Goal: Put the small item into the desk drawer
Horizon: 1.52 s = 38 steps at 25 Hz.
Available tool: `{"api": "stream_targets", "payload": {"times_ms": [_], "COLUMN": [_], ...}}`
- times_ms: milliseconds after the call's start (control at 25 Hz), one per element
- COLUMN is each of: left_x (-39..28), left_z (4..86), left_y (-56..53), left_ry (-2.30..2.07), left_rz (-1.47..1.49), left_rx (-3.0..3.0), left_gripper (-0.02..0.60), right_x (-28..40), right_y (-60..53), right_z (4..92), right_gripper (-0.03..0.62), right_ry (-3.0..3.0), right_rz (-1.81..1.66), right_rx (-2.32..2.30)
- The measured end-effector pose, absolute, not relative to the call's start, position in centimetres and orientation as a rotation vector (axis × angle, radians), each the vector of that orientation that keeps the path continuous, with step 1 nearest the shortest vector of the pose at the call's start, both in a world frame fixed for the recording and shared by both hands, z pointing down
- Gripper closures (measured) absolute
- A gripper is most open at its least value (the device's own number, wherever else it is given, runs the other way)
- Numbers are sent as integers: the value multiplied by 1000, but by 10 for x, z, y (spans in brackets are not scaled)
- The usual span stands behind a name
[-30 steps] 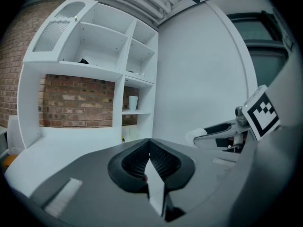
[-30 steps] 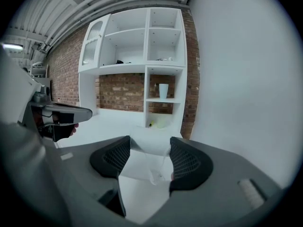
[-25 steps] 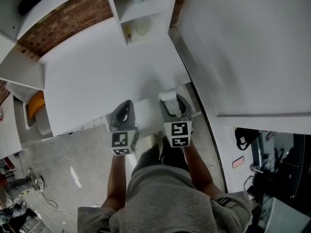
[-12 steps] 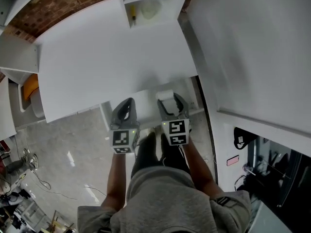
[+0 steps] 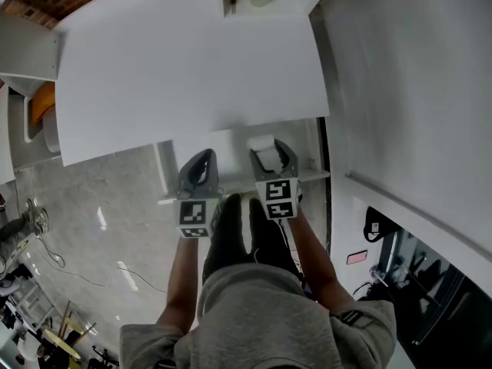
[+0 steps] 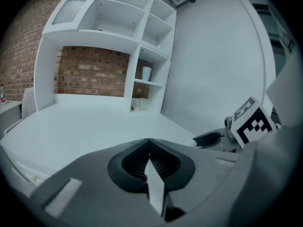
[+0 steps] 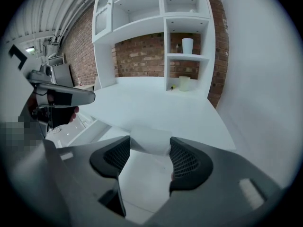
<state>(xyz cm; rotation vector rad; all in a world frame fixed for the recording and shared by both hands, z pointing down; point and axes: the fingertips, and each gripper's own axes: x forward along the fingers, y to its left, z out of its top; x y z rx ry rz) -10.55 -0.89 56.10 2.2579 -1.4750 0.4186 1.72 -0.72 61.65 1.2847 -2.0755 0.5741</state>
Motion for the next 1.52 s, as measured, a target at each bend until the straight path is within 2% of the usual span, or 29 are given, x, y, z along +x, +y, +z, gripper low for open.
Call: {"api": "stream_targets", "payload": {"times_ms": [760, 1520], "left_x": [-112, -117], "left_z": [630, 657], "left_y": [-5, -3], "left_ry": [-1504, -1488], "left_rz": [453, 479], "left_rx": [2146, 2113], "left_gripper": [569, 569], "right_x": [7, 1], "right_y": [-10, -29], "right_z": [717, 793], "right_gripper": [326, 324], "right_ry": [-1954, -1845], "right_rz": [724, 815], "right_rx": [1064, 1003]}}
